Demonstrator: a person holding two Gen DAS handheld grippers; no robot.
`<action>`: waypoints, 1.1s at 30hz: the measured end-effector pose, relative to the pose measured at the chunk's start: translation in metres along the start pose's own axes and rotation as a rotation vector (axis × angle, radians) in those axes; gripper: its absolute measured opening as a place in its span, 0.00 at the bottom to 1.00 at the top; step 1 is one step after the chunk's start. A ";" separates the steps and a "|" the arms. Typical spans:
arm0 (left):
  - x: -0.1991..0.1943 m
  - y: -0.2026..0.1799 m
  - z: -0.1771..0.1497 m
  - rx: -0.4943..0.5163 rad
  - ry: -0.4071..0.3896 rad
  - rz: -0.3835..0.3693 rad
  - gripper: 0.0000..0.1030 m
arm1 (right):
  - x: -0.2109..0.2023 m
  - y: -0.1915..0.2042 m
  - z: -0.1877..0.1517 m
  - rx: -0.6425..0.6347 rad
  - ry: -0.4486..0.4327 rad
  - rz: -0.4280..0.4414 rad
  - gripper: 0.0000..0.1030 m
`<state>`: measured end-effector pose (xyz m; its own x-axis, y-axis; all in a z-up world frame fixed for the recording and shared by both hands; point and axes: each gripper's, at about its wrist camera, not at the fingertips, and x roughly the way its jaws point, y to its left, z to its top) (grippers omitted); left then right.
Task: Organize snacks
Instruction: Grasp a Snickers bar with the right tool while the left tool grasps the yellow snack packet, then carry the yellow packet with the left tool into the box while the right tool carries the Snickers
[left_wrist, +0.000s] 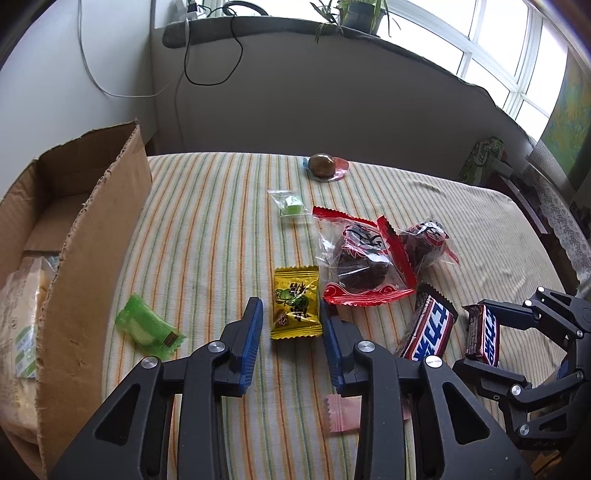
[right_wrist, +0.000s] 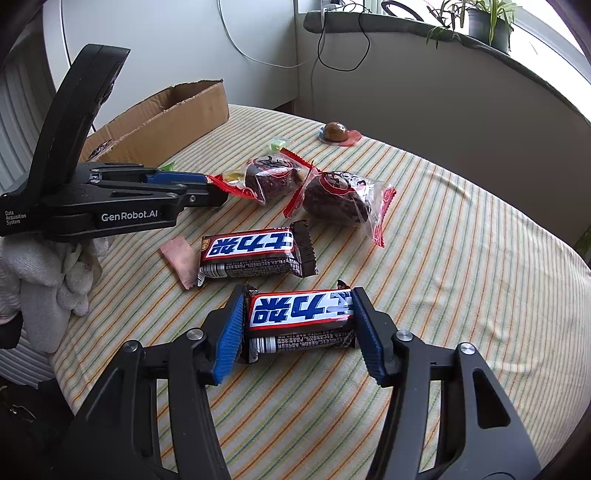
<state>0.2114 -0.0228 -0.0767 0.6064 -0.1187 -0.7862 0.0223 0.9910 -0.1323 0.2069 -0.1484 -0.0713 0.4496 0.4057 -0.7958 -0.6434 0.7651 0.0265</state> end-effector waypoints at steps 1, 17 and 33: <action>0.001 -0.002 0.001 0.009 0.000 -0.001 0.29 | 0.000 -0.001 0.000 0.001 0.001 0.002 0.56; -0.020 -0.008 -0.005 0.032 -0.057 -0.022 0.22 | -0.015 0.006 0.007 0.000 -0.024 -0.021 0.56; -0.078 0.023 -0.010 -0.024 -0.171 -0.056 0.22 | -0.035 0.043 0.041 -0.058 -0.087 -0.018 0.56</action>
<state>0.1560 0.0090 -0.0245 0.7309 -0.1588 -0.6637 0.0415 0.9811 -0.1890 0.1887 -0.1095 -0.0176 0.5117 0.4361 -0.7403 -0.6687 0.7431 -0.0244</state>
